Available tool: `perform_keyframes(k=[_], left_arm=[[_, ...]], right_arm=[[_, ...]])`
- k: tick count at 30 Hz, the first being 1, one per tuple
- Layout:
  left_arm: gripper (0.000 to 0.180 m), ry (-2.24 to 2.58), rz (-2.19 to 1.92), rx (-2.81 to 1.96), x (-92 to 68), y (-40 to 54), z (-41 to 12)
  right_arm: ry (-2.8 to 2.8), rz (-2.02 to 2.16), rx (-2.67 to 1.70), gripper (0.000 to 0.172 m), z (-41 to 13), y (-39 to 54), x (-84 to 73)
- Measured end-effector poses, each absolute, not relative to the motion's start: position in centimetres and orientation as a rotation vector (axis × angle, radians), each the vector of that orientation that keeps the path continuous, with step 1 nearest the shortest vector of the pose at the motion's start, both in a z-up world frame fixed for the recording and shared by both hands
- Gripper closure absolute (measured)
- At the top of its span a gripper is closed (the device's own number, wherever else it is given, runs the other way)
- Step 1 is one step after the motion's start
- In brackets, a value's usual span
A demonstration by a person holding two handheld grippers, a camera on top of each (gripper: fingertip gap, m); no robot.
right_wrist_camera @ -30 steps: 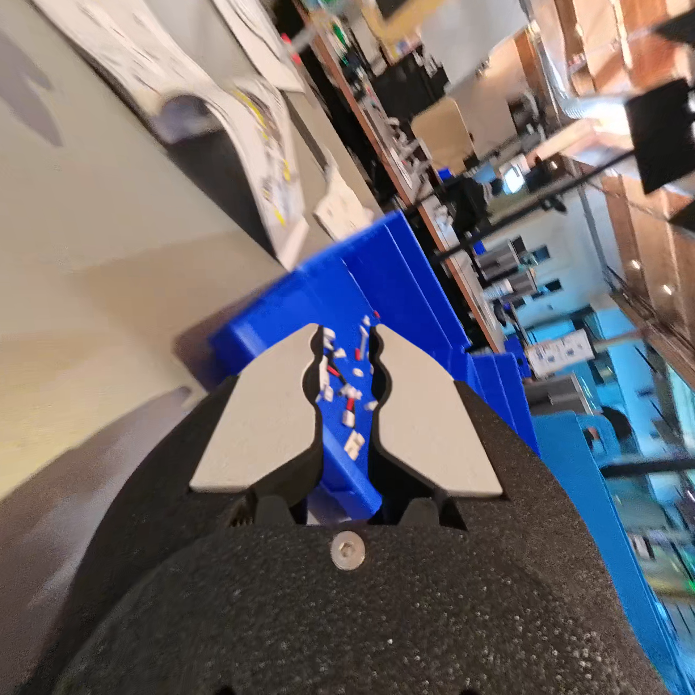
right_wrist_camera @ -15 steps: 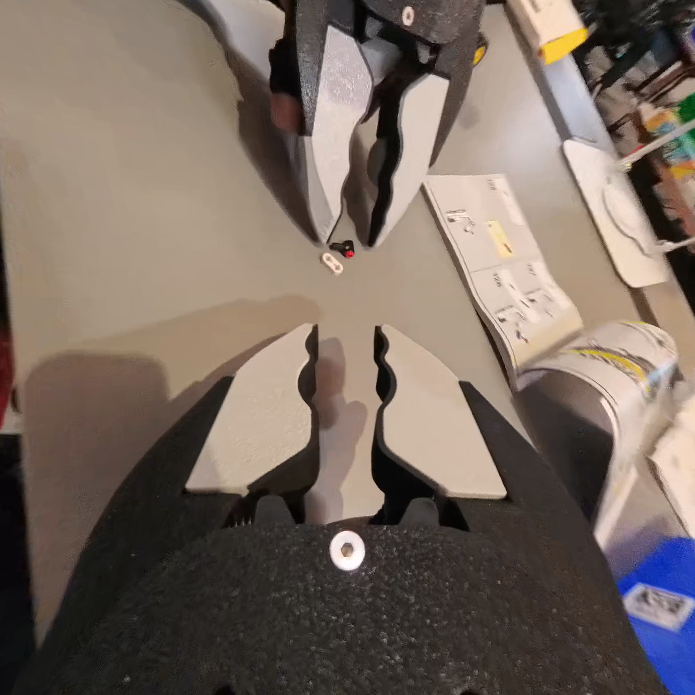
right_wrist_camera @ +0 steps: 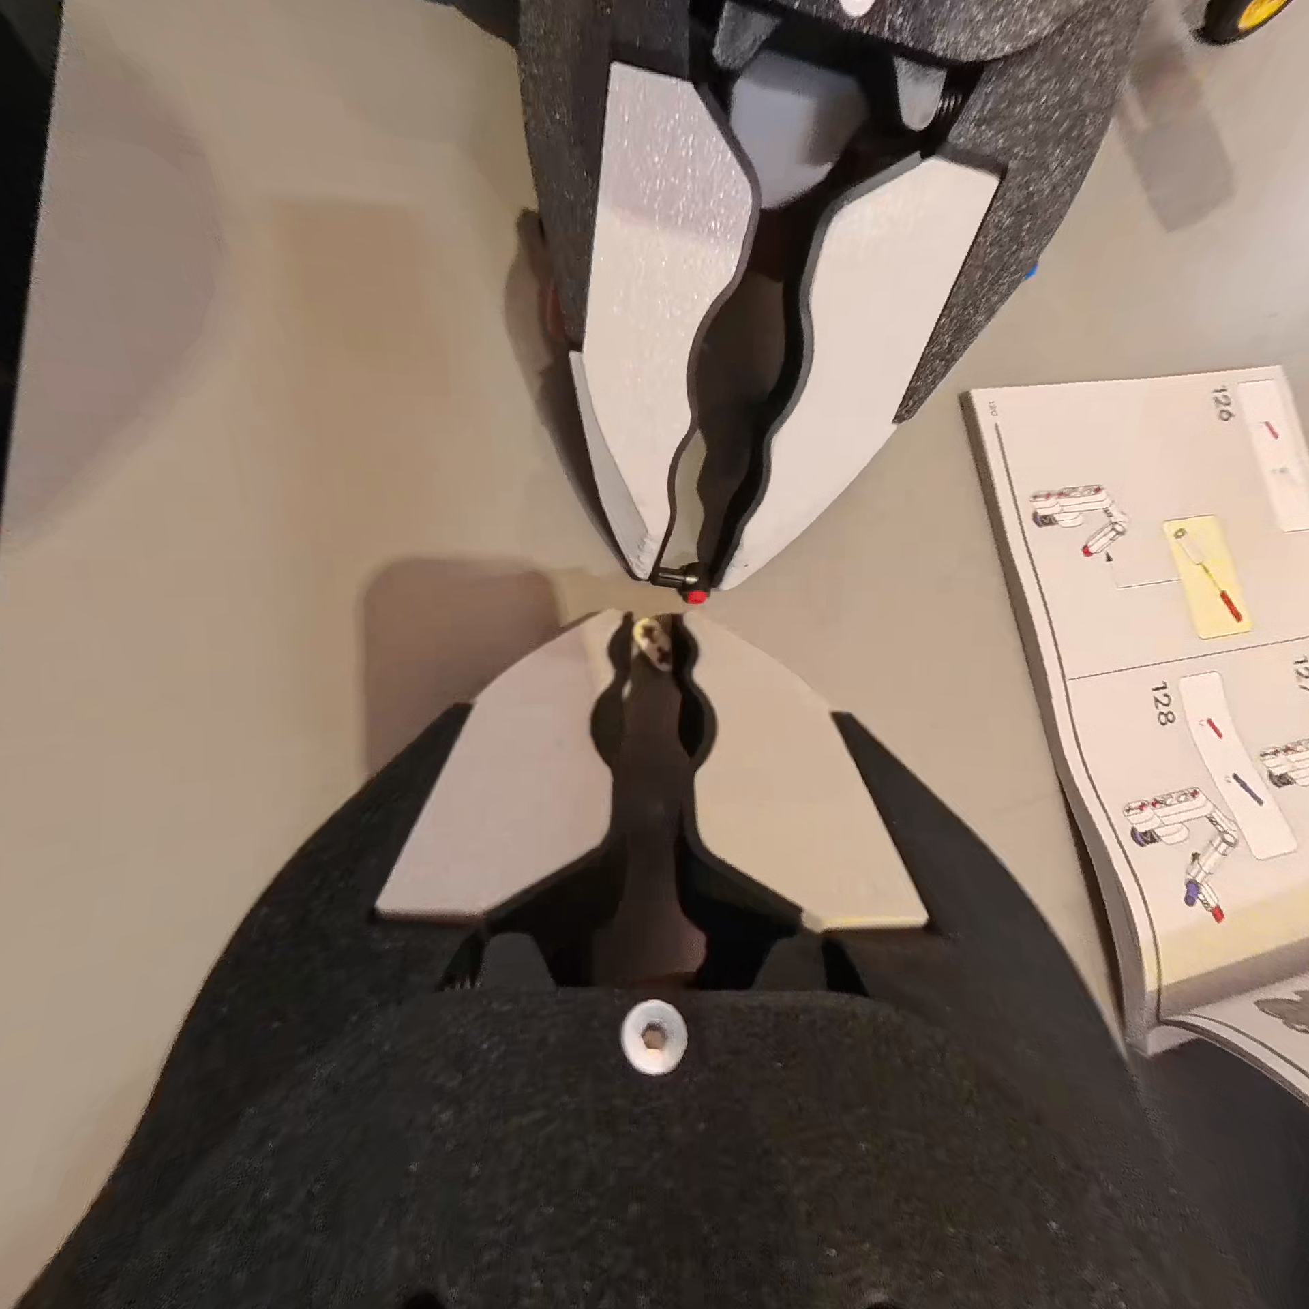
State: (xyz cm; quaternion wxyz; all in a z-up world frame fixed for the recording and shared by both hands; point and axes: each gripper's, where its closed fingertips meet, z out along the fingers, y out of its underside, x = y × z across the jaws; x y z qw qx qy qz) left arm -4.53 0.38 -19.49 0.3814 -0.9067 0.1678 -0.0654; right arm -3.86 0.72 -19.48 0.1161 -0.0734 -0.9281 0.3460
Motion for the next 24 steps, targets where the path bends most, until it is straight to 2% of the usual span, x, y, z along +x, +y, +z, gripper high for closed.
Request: perform_keyframes(k=[7, 13, 18, 24], left_arm=[[0.164, 0.399, -0.135, -2.305, -4.6, 0.0, -19.4], [0.164, 0.391, -0.13, -2.305, -4.6, 0.0, -19.4], [0.164, 0.374, -0.123, -2.305, -4.7, 0.1, -19.4], [0.164, 0.36, -0.101, -2.298, -4.9, 0.1, -19.3]], right_arm=[[-2.667, 0.97, -0.265, 0.172, -18.8, 2.4, -3.1], [-2.494, 0.934, -0.443, 0.172, -15.0, 8.1, -2.7], [-2.42, 0.964, -0.582, 0.172, -14.9, 11.1, -2.7], [-2.292, 1.013, -0.757, 0.16, -14.9, 14.8, -2.1]])
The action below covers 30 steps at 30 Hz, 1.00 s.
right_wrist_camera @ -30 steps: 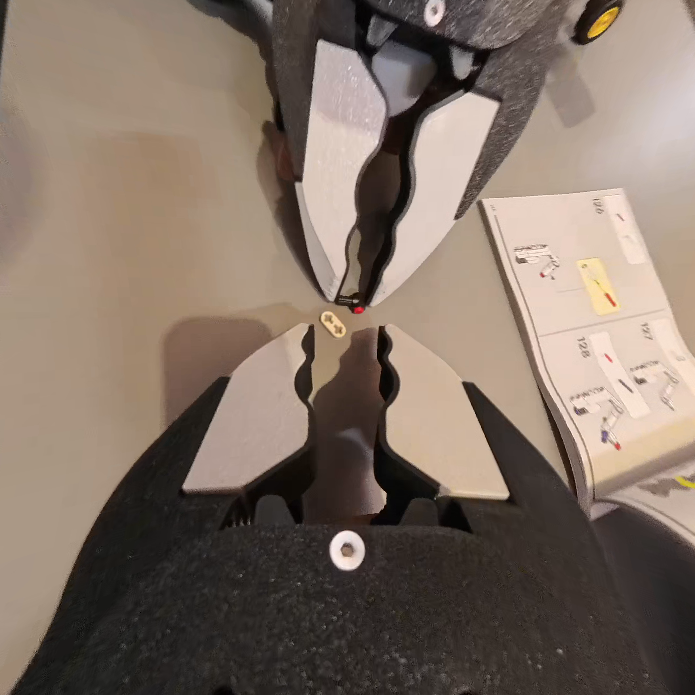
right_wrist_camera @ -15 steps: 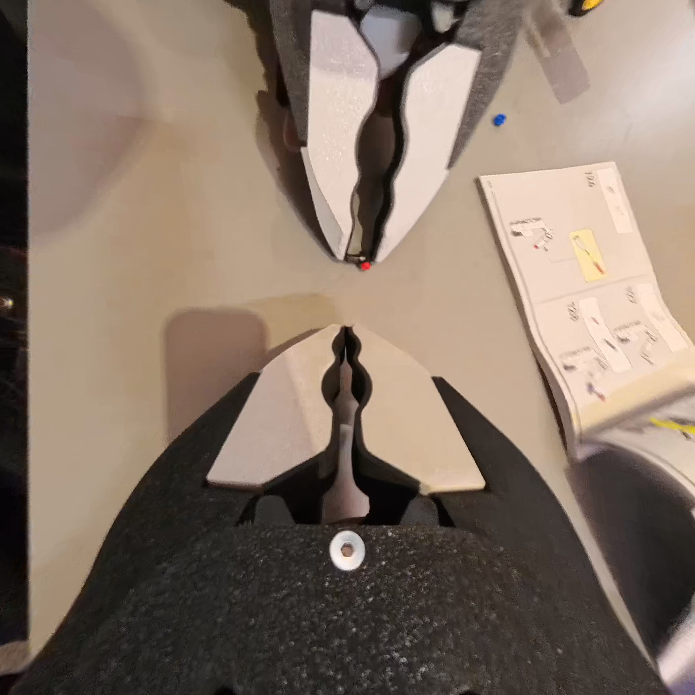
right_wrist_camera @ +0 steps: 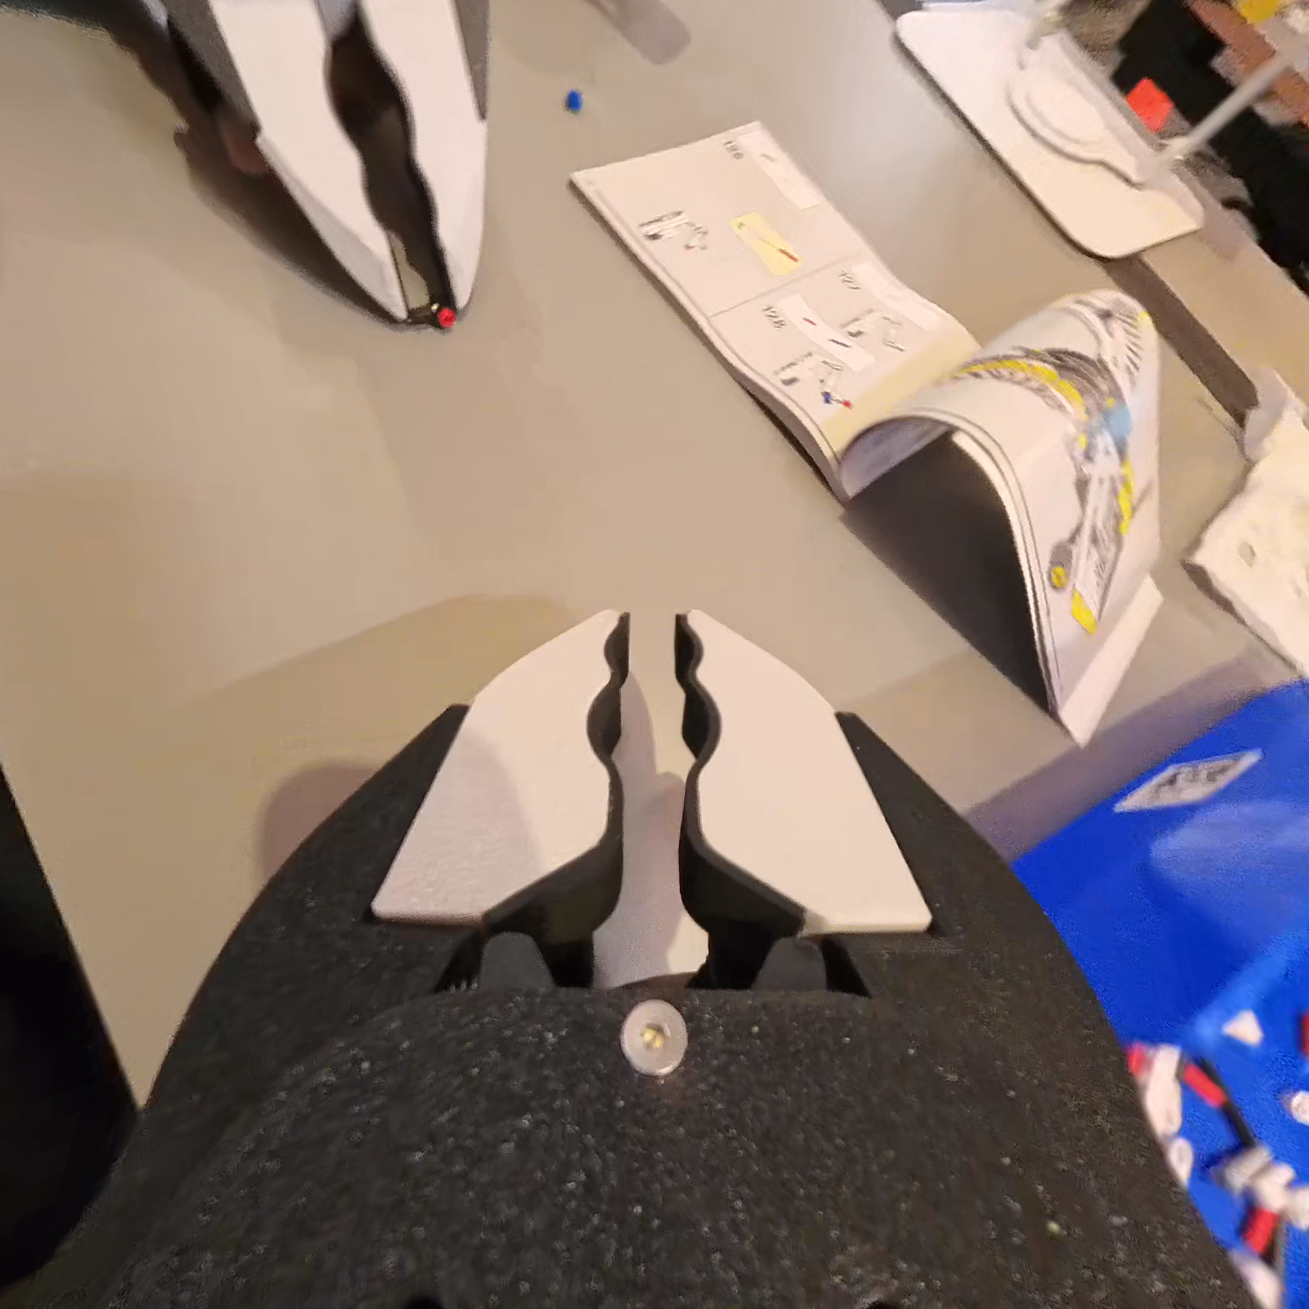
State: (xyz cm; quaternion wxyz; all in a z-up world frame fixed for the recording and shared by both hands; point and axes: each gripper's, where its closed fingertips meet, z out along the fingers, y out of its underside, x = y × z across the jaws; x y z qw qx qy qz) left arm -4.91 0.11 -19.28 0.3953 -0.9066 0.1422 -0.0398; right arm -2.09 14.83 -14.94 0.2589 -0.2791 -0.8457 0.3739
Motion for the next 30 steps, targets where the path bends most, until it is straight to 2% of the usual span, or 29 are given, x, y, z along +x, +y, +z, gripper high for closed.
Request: perform_keyframes(k=[6, 19, 30], left_arm=[[0.164, 0.353, -0.116, -2.303, -4.9, 0.1, -19.3], [0.164, 0.351, -0.106, -2.3, -4.9, 0.1, -19.3], [0.164, 0.339, -0.091, -2.295, -5.0, 0.2, -19.2]], right_arm=[[-2.198, 0.94, -0.861, 0.15, -14.9, 17.4, 0.2], [-1.944, 0.98, -1.188, 0.146, -13.1, 27.6, 6.8], [-2.089, 0.755, -1.307, 0.143, -18.9, 25.1, 0.4]])
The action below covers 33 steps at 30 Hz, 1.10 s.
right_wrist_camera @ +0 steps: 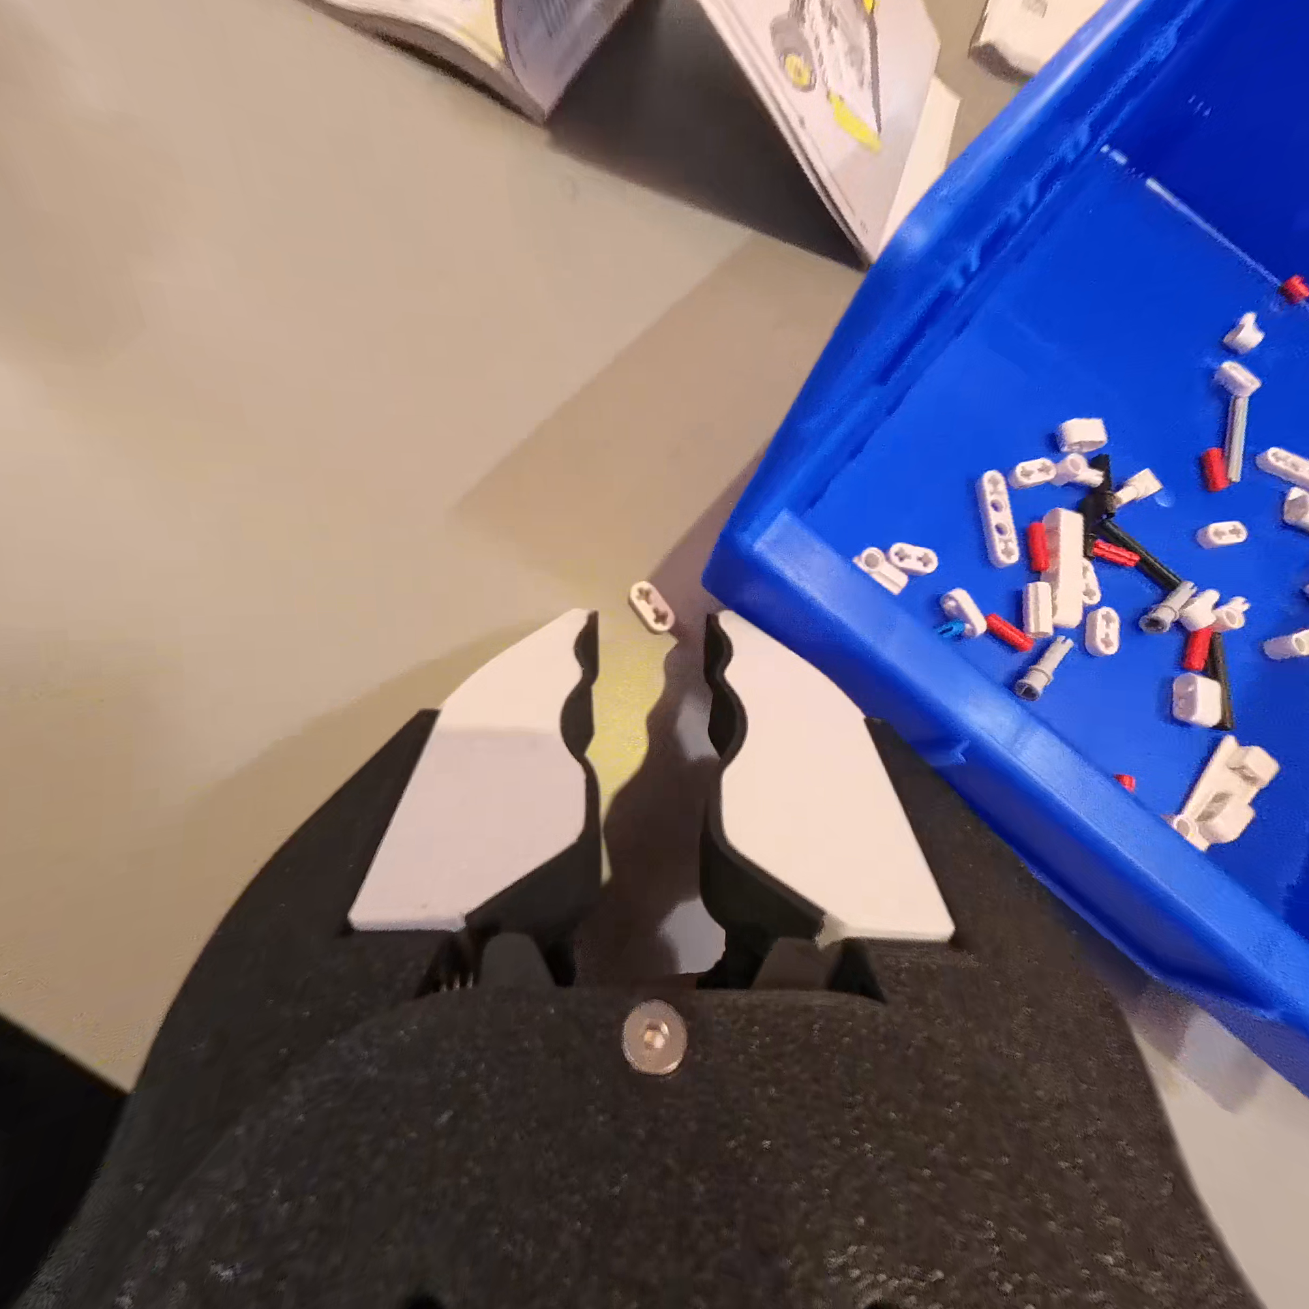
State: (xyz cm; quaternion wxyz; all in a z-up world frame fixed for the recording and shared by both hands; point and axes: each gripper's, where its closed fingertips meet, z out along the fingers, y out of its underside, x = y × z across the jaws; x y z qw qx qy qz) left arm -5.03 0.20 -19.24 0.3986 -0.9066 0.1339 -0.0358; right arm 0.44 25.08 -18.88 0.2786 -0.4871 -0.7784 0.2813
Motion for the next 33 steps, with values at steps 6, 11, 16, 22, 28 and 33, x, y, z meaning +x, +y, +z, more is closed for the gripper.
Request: perform_keyframes(k=[6, 11, 16, 22, 28, 33], left_arm=[[0.164, 0.346, -0.104, -2.297, -4.9, 0.1, -19.3], [0.164, 0.357, -0.096, -2.291, -4.8, 0.1, -19.2], [0.164, 0.357, -0.099, -2.292, -4.8, 0.1, -19.2], [0.164, 0.356, -0.091, -2.291, -4.8, 0.1, -19.2], [0.164, 0.341, -0.072, -2.289, -5.0, 0.2, -19.2], [0.164, 0.34, -0.057, -2.285, -5.1, 0.3, -19.1]], right_arm=[[-2.135, 0.785, -1.333, 0.149, -19.3, 24.7, -0.3], [-2.227, 0.788, -1.295, 0.164, -19.5, 23.9, 0.6], [-2.143, 0.846, -1.186, 0.165, -15.6, 24.5, 1.5], [-1.849, 0.701, -1.245, 0.15, -10.4, 31.8, -1.6], [-1.908, 0.681, -1.075, 0.145, -9.8, 27.8, -1.8], [-2.065, 0.841, -0.866, 0.15, -9.8, 19.7, -1.0]])
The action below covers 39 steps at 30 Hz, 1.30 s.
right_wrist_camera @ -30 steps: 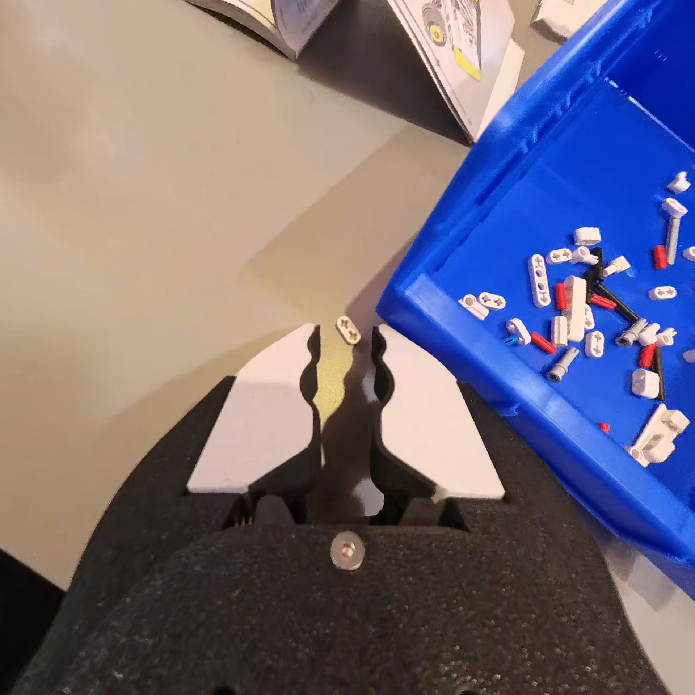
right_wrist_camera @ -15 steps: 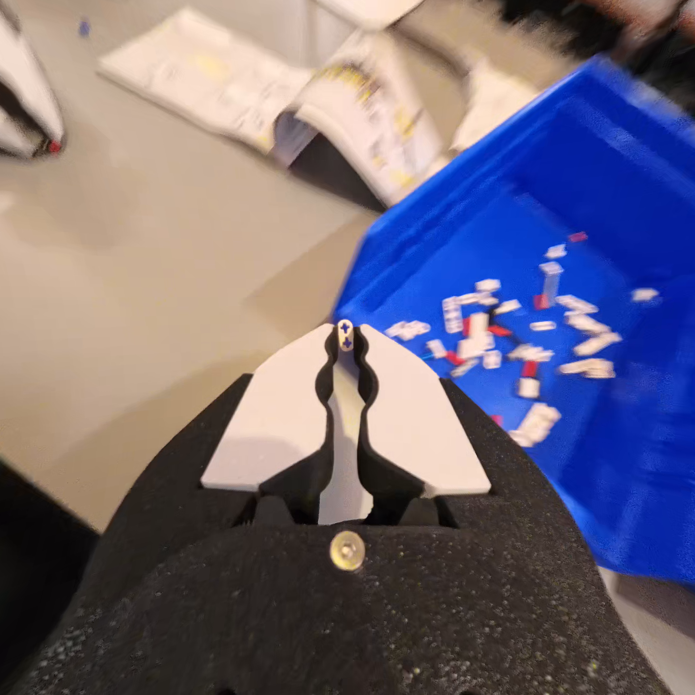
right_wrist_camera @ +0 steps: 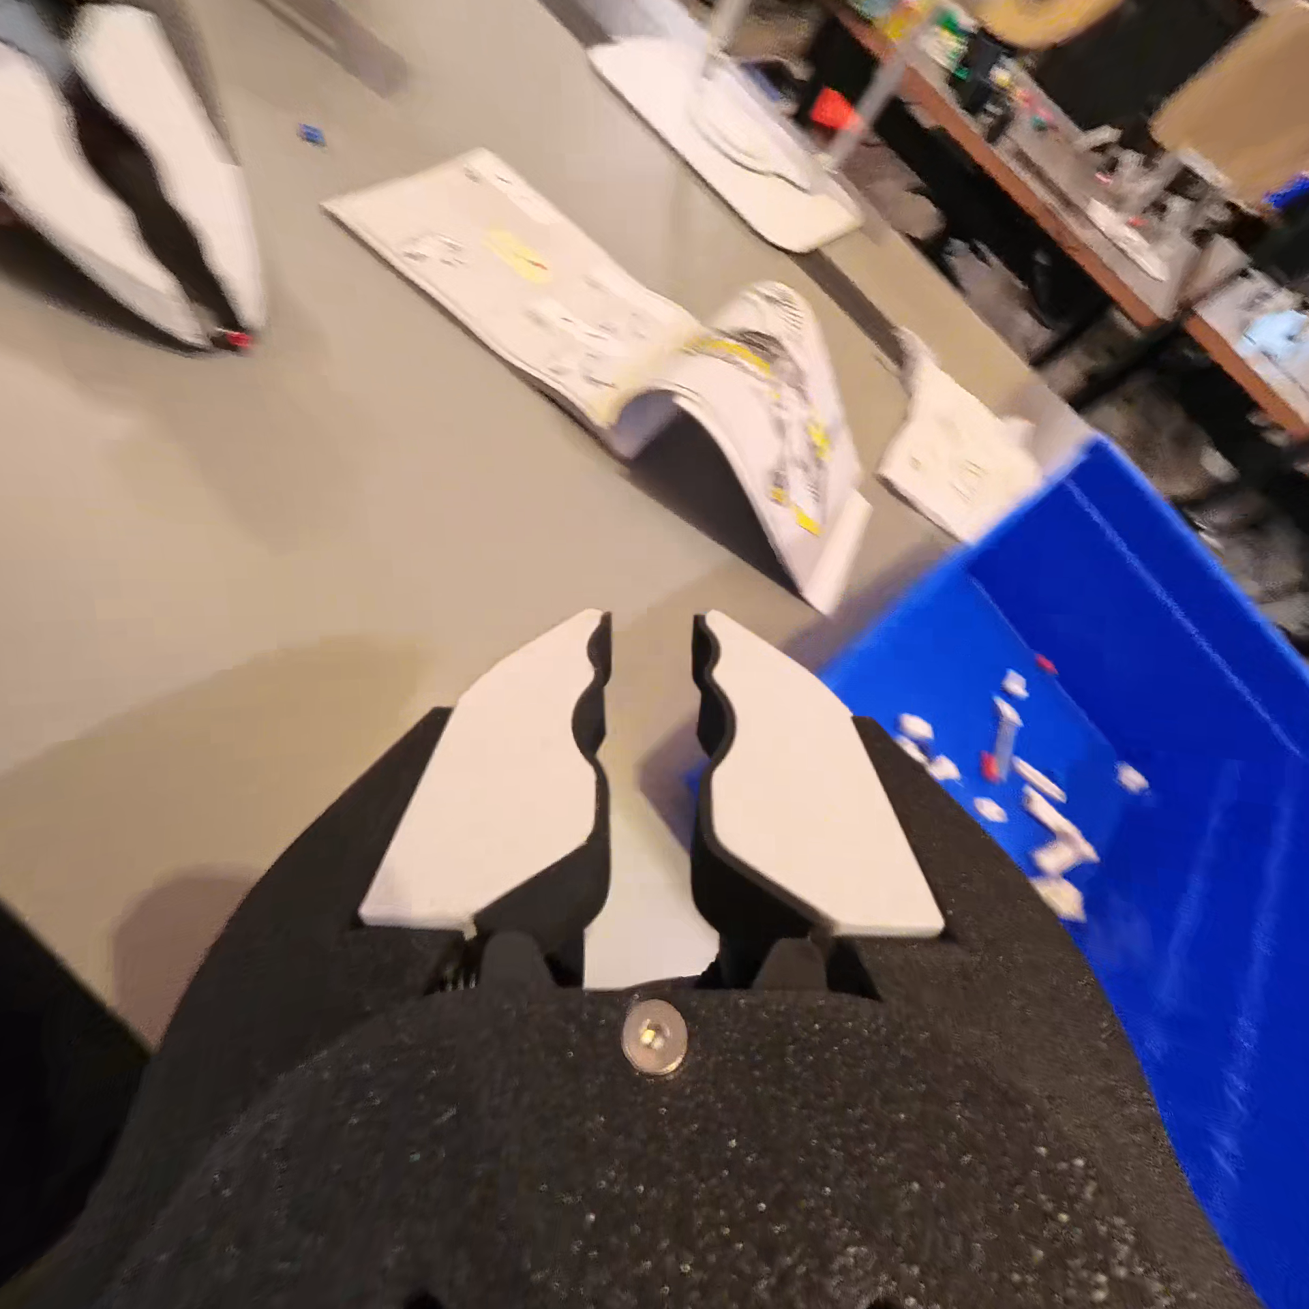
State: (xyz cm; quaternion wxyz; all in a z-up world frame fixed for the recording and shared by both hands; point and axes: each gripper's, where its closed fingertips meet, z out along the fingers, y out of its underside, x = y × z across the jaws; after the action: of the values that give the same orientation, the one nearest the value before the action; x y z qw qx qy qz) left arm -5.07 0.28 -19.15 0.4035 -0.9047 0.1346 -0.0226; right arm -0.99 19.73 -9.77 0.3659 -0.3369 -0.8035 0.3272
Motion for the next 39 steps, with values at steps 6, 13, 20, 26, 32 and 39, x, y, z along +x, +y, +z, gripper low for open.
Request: perform_keyframes(k=[6, 13, 20, 26, 32, 39], left_arm=[[0.164, 0.381, -0.019, -2.267, -4.9, 0.3, -19.0], [0.164, 0.45, 0.049, -2.204, -4.5, 0.8, -18.5], [0.164, 0.312, -0.064, -2.141, -4.6, 1.3, -17.1], [0.164, 0.228, -0.169, -2.094, -4.5, 1.5, -16.2], [0.165, 0.131, -0.248, -2.051, -4.5, 1.9, -15.4], [0.164, 0.009, -0.329, -1.999, -4.8, 2.2, -14.7]], right_arm=[[-2.343, 1.02, -0.595, 0.15, -14.8, 8.9, -1.9], [-2.439, 1.03, -0.381, 0.15, -17.2, 3.0, -4.6], [-2.313, 1.01, -0.164, 0.15, -17.0, 2.1, -5.4], [-2.24, 1.018, -0.055, 0.15, -16.6, 1.5, -5.4], [-2.16, 1.005, -0.039, 0.15, -15.9, 1.4, -5.7], [-2.094, 1.047, -0.097, 0.164, -14.9, 1.8, -6.2]])
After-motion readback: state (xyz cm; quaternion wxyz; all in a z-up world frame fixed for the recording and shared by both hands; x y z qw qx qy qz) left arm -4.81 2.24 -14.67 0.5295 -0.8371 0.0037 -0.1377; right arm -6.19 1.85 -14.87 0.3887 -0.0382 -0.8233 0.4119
